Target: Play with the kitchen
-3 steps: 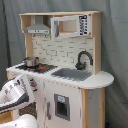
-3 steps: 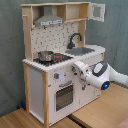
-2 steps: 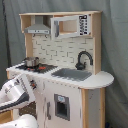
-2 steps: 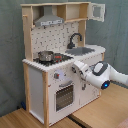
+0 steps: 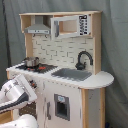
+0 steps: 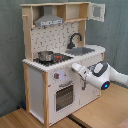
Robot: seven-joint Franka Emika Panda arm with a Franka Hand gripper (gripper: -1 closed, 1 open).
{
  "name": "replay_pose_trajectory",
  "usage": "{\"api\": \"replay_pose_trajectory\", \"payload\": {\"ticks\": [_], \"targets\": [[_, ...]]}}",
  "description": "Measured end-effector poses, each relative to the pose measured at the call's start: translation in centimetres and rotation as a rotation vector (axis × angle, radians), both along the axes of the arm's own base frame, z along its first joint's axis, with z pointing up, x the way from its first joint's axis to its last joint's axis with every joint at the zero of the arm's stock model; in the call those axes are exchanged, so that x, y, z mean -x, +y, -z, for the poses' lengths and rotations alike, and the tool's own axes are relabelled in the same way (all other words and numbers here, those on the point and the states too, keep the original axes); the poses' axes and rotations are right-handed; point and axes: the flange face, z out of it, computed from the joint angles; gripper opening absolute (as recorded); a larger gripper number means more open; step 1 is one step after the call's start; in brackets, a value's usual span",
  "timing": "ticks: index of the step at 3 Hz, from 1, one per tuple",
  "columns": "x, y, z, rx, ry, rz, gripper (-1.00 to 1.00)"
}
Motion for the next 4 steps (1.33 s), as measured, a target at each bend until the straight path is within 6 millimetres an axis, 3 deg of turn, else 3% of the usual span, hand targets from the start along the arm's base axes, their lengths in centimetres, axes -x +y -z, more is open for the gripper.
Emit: {"api": "replay_pose_trajectory", "payload": {"ticks": [4], "targets": [[0.08, 0.05, 0.68, 0.556, 0.004, 0.057, -1.0]]}}
